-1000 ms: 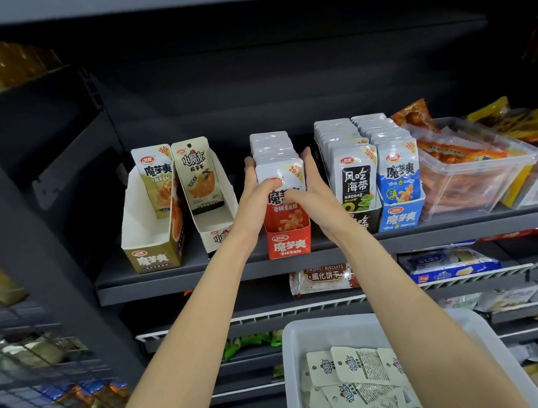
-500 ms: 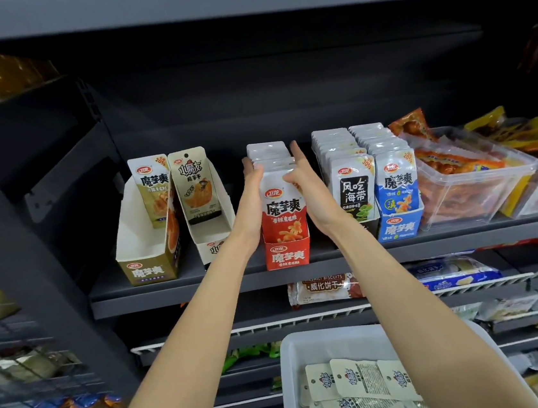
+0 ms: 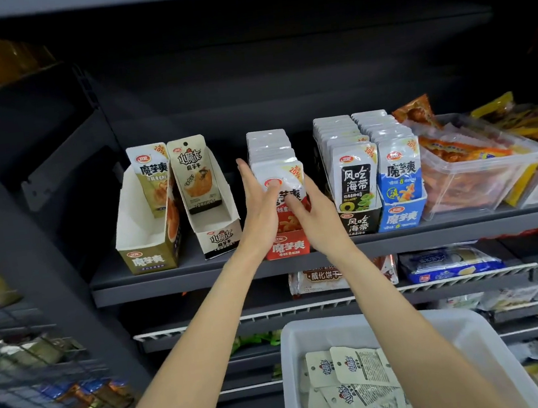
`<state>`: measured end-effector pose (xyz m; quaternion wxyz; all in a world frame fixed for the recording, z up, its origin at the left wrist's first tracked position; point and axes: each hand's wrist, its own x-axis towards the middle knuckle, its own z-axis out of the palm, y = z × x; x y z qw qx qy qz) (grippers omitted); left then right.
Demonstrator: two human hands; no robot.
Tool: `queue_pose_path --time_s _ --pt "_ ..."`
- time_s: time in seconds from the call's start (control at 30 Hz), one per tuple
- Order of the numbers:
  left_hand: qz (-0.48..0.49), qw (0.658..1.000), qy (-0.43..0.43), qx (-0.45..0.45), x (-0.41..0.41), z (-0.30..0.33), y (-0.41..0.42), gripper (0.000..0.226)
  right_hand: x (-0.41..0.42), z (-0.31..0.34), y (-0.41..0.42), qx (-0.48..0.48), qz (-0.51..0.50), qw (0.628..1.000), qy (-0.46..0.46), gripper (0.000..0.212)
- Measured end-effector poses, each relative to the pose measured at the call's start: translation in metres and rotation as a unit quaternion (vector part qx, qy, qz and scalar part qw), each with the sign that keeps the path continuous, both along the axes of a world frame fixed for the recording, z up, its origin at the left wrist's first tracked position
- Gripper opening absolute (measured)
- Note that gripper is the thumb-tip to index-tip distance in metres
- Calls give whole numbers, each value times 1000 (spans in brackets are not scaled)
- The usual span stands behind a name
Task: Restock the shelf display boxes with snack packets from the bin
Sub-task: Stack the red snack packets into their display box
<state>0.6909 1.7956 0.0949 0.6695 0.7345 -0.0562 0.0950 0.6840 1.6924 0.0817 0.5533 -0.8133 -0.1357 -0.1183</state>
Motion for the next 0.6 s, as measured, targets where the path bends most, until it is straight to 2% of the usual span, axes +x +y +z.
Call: queue_pose_path --time_s 0.13,0.3,0.43,0.6 --pt "-19 999 11 33 -2 1 4 89 0 -1 -4 13 24 1000 10 54" --pt "-14 999 36 -37 -3 5 8 68 -1 1 -7 16 36 999 21 65" --pt "2 995 47 -86 5 14 12 60 3 15 -9 67 45 992 95 80" --pt "2 992 60 -108 9 24 5 49 14 47 -4 99 65 986 116 77"
